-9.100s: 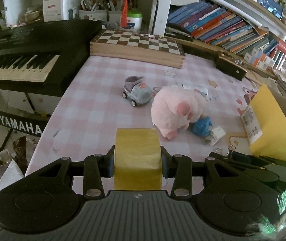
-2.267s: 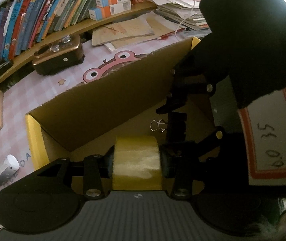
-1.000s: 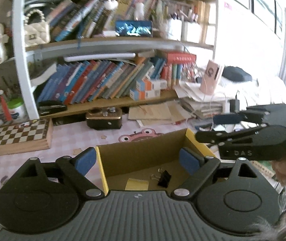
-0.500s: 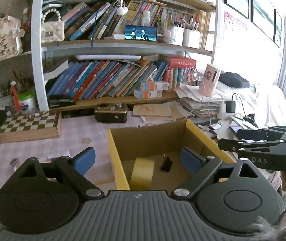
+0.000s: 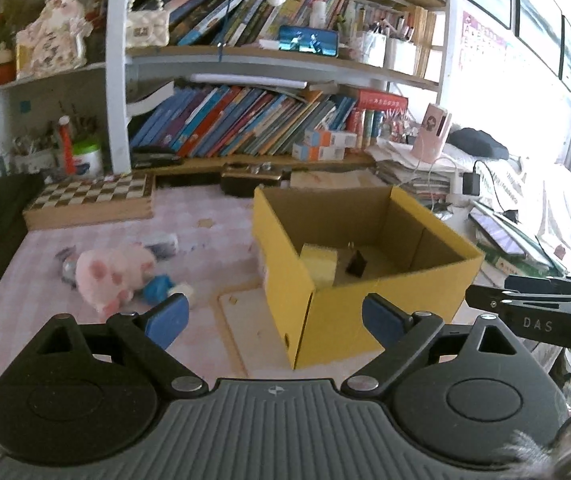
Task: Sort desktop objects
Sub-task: 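Withdraw both open tools from the box back over the table, then grasp the pink plush pig with the left tool while the right tool grasps the white plug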
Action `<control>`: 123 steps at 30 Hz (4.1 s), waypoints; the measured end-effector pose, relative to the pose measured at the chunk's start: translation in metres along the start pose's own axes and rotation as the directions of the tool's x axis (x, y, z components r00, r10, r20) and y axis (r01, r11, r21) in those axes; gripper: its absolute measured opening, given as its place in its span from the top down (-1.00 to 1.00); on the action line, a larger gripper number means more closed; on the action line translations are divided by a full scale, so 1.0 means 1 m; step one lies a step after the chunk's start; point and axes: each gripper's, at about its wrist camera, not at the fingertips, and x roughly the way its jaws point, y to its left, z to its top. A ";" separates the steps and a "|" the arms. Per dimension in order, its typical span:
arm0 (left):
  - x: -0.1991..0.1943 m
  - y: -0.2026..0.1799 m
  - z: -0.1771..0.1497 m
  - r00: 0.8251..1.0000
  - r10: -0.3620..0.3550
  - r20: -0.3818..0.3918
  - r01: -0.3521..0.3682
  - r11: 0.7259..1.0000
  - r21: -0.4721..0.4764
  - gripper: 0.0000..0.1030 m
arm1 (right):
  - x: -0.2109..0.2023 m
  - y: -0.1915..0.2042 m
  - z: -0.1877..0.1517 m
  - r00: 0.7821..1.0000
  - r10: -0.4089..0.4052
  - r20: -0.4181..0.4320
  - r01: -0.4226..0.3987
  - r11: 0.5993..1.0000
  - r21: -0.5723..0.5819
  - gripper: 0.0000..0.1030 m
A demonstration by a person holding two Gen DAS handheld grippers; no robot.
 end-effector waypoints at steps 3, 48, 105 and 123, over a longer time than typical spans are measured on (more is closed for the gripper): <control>-0.006 0.007 -0.014 1.000 0.007 -0.022 -0.007 1.000 -0.001 -0.82 | -0.007 0.009 -0.014 1.000 -0.014 -0.018 0.014 0.999 0.036 -0.05; -0.076 0.113 -0.095 0.974 0.127 -0.190 -0.144 0.987 -0.077 -0.95 | -0.029 0.173 -0.079 0.958 0.179 -0.224 -0.209 0.971 -0.117 -0.41; 0.072 0.198 0.001 0.934 0.293 -0.206 -0.328 0.932 -0.157 -0.95 | 0.149 0.228 0.038 0.927 0.300 -0.224 -0.340 0.925 -0.168 -0.42; 0.151 0.211 0.045 0.959 0.192 -0.207 -0.206 0.977 -0.052 -0.95 | 0.212 0.240 0.026 0.901 0.251 -0.355 -0.336 0.920 -0.202 -0.35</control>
